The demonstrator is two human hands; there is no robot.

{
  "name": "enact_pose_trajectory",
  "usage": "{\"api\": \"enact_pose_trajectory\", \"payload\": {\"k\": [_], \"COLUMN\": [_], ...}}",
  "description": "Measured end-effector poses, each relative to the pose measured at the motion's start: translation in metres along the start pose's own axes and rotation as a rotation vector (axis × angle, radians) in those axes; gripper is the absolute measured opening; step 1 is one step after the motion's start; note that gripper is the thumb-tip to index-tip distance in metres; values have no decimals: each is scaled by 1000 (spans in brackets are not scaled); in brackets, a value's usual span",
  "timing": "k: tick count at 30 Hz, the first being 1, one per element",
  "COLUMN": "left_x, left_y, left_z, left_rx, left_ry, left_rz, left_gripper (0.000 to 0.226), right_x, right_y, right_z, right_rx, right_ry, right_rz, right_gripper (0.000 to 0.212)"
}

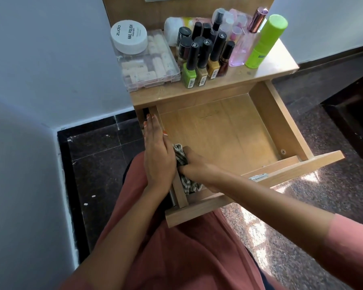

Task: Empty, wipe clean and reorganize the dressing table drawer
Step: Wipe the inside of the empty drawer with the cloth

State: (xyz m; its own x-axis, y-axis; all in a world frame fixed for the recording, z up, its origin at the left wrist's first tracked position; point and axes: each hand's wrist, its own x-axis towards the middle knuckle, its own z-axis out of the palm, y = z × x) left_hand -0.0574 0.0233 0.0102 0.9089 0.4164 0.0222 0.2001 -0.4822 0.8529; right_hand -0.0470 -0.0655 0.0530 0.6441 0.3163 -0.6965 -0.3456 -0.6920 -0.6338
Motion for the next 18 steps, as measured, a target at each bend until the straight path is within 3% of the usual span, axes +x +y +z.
{"api": "enact_pose_trajectory", "payload": {"k": [10,15,18], "left_x": [0,0,-1], "left_y": [3,4,5], "left_z": [-2,-2,-2], "left_rx": [164,191,184], "left_ry": [-13,-13,-15], "left_rz": [11,36,17], "left_gripper": [50,49,49], "right_x": [-15,-16,-16], "right_y": [-8,-21,-18], "right_z": [-41,-53,-42], "right_rx": [7,-714,-896], "right_ry": [-166,-73,-148], "right_rz": [17,-160,-145], "right_gripper": [32,36,44]}}
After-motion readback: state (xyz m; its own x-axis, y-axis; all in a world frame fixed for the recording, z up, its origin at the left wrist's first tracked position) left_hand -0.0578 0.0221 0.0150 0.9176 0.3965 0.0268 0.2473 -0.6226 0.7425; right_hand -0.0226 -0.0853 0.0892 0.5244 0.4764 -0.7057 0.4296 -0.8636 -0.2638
